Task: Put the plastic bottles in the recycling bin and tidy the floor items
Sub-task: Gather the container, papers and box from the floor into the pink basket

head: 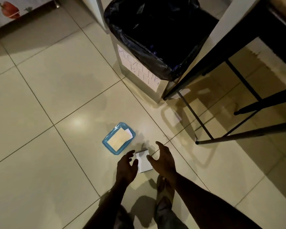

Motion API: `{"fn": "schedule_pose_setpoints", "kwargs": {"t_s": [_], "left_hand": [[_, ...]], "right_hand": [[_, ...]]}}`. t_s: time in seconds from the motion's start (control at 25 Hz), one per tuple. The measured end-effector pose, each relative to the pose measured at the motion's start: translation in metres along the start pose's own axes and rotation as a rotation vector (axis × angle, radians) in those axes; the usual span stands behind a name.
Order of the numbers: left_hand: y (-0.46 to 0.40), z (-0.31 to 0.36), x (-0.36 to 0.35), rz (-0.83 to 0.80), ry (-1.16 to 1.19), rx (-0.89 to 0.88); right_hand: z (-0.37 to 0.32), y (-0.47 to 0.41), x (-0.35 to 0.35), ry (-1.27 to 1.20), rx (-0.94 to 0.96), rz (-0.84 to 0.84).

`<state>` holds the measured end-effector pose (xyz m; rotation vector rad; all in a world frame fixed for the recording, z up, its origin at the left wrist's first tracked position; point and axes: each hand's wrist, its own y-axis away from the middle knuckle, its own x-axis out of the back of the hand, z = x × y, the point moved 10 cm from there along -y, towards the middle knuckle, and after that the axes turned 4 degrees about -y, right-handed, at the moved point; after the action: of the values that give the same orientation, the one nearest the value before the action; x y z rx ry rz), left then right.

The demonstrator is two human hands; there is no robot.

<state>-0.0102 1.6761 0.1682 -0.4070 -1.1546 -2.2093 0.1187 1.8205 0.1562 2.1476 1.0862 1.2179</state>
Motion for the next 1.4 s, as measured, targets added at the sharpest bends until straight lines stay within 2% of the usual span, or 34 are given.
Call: {"fn": "schedule_pose_setpoints", "kwargs": {"t_s": [0.08,0.24,0.4,0.52,0.6,0.72,0.84,0.92,1.04,1.16,1.4], "left_hand": [[-0.017,-0.014,-0.008,-0.006,-0.025,-0.012],[-0.098,-0.052,-0.035,0.024,-0.143,-0.147],[-0.171,-0.107,-0.049,0.135,-0.197,-0.182],[-0.223,-0.137,-0.056,0.19,-0.265,-0.221],[-0.25,-0.151,-0.049,0.289,-0.269,-0.208],[-0.269,-0.162,-0.046,0.384,-0.279,-0.29],[-0.284,-0.182,-0.065,0.23,-0.473,-0.204],[-0.284,-0.189,-0.071,0.194,-0.561,-0.179],[-0.28,-0.186,-0.072,0.218,-0.615,-0.166],[-0.281,-0.19,-0.063,0.288,-0.692,-0.076],[-0.285,-0.203,-0.048,0.257,-0.453,-0.017]], "right_hand": [[0.005,-0.018,-0.019,0.011,-0.01,-0.01],[0.032,-0.085,-0.07,-0.006,-0.064,0.017],[0.072,-0.126,-0.145,0.237,-0.155,-0.079],[0.096,-0.153,-0.187,0.367,-0.129,-0.075],[0.107,-0.173,-0.196,0.267,-0.119,-0.03],[0.115,-0.198,-0.186,0.059,-0.086,0.067],[0.111,-0.212,-0.182,0.009,0.0,0.068],[0.104,-0.206,-0.191,-0.045,0.026,0.055],[0.087,-0.197,-0.195,-0.071,0.084,0.123],[0.072,-0.2,-0.193,-0.078,0.155,0.171],[0.072,-0.206,-0.195,-0.215,0.143,0.225]]}}
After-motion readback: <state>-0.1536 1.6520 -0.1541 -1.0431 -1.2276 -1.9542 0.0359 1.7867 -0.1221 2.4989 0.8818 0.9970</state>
